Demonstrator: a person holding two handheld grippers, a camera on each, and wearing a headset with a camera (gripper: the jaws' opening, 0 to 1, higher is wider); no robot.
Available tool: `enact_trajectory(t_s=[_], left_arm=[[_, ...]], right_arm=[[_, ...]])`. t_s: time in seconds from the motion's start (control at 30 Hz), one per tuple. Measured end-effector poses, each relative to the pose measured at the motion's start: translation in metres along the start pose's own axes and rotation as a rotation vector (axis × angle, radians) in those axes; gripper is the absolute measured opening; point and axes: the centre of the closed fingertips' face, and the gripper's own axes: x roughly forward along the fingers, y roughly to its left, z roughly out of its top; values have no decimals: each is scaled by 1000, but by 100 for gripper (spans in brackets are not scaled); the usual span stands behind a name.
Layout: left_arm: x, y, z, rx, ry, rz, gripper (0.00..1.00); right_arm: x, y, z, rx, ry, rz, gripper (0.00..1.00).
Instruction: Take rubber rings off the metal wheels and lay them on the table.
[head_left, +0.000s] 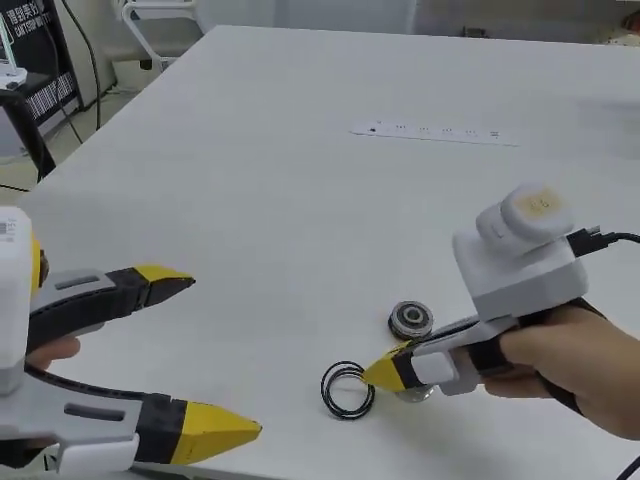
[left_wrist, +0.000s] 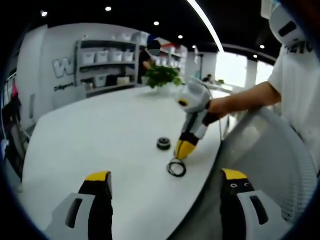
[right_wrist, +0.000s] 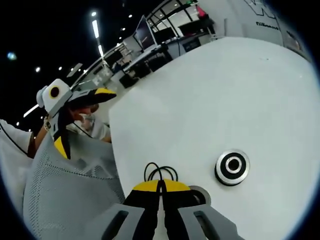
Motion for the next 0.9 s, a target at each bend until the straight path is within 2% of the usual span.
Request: enact_trajectory(t_s=[0.47,0.9], left_arm=[[0,0,0,-1,-4,2,90],[0,1,0,-1,-7,7,90]], right_arm=[[0,-8,-2,-21,15,-35,0],[1,-11,-2,-84,30,-62,0]])
